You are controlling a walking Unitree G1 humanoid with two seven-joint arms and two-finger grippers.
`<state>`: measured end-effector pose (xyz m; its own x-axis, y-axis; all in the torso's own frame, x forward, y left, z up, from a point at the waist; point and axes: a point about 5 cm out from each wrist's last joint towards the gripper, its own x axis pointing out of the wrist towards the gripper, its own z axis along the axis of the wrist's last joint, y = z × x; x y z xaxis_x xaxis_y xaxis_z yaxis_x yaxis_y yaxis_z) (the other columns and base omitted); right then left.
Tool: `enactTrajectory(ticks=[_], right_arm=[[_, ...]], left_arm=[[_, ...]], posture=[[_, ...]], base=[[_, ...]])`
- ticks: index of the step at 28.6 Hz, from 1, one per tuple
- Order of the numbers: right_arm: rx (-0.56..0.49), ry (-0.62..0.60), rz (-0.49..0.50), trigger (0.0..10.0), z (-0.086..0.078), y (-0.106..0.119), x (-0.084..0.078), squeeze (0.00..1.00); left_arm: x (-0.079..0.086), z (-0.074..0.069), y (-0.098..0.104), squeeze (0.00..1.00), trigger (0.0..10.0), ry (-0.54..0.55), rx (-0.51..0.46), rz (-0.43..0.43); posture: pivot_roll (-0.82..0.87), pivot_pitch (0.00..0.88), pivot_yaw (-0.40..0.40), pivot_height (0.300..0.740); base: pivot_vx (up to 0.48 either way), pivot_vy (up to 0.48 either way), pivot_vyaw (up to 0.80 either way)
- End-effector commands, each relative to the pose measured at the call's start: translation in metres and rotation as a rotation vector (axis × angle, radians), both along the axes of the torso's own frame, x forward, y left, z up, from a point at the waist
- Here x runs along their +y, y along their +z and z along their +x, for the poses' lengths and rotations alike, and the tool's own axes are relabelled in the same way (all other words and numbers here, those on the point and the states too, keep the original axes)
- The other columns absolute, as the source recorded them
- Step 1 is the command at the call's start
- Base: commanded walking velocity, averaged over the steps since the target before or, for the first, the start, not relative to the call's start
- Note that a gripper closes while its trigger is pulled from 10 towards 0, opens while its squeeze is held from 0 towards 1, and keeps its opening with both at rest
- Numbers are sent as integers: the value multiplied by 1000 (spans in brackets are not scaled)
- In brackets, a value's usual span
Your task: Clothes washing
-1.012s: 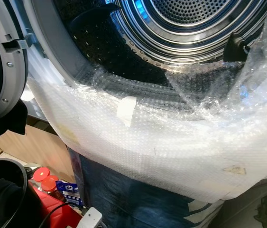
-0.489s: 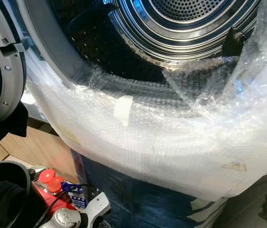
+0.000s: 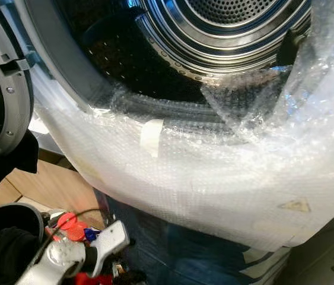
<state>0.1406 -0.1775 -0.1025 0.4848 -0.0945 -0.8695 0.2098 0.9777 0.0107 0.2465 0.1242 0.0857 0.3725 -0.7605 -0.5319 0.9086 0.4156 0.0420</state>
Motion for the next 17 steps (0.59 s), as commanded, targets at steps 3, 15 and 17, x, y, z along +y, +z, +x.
enactTrajectory(ticks=[3,15,17], right_arm=[[41,-3,13,10000,-11,-4,3,0],[40,107,-14,10000,1,-1,1,0],[37,116,-8,10000,4,0,5,0]], left_arm=[[10,-7,16,0,10000,43,13,53],[65,-33,77,0,10000,634,-142,265],[77,-34,85,0,10000,762,-185,283]], posture=[[-29,25,110,740],[166,82,58,740],[177,71,58,740]], base=[[0,0,0],[0,0,0],[0,0,0]])
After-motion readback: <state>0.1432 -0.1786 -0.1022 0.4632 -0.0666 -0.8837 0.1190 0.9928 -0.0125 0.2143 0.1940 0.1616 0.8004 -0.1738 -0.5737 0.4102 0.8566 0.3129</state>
